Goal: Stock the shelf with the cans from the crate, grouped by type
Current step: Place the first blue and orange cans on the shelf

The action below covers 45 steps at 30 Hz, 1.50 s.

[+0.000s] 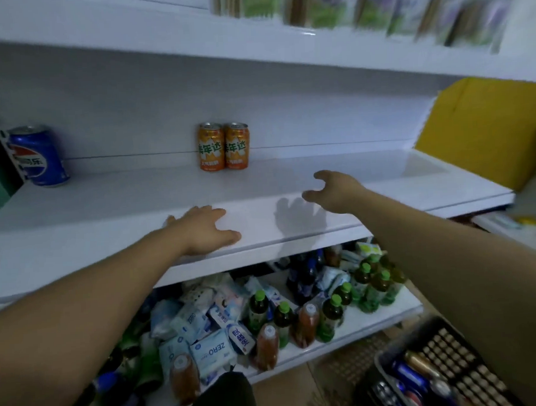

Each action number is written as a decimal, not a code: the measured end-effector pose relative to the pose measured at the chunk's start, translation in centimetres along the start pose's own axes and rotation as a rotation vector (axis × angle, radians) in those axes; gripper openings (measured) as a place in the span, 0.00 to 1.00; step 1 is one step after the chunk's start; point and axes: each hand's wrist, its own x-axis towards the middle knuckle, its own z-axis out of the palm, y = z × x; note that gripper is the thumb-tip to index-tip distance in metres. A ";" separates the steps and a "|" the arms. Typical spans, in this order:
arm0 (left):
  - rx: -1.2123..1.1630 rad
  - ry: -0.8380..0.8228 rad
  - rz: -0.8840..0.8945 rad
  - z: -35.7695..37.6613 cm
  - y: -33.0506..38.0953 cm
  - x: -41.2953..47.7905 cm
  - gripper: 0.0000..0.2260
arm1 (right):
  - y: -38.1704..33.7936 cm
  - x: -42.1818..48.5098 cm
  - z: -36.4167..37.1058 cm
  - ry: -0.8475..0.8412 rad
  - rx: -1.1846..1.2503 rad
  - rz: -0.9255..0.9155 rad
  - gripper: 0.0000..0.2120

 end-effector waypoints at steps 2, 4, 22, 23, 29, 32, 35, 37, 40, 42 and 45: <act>-0.028 0.002 0.135 0.0 4.6 -1.0 0.36 | 2.6 -4.3 -1.8 0.020 -0.007 0.054 0.34; -0.066 0.001 0.303 0.7 10.3 -2.8 0.36 | 5.3 -8.6 -3.2 0.059 0.000 0.123 0.35; -0.089 -0.463 0.835 17.6 33.6 -13.8 0.32 | 26.0 -35.3 -0.4 0.135 0.051 0.850 0.33; -0.068 -0.480 0.831 18.7 34.0 -13.3 0.33 | 26.9 -35.8 0.6 0.126 0.068 0.876 0.33; 0.055 -0.594 0.792 26.1 37.6 -9.7 0.32 | 33.8 -37.1 7.1 0.013 0.214 0.979 0.27; 0.102 -0.675 0.719 30.8 39.6 -7.4 0.33 | 38.3 -36.8 10.9 -0.071 0.314 1.029 0.23; 0.117 -0.763 0.665 35.6 41.5 -4.9 0.30 | 42.9 -35.7 15.0 -0.145 0.314 1.049 0.23; 0.155 -0.792 0.636 38.9 42.6 -3.1 0.31 | 45.9 -34.6 18.2 -0.197 0.355 1.068 0.22; 0.194 -0.832 0.605 44.2 43.9 -0.2 0.33 | 50.2 -32.6 23.7 -0.270 0.436 1.103 0.25; 0.208 -0.875 0.587 47.9 44.6 1.9 0.33 | 52.7 -31.3 27.8 -0.305 0.513 1.114 0.26; 0.225 -0.931 0.564 52.3 45.4 4.6 0.33 | 55.5 -29.3 33.6 -0.394 0.576 1.083 0.23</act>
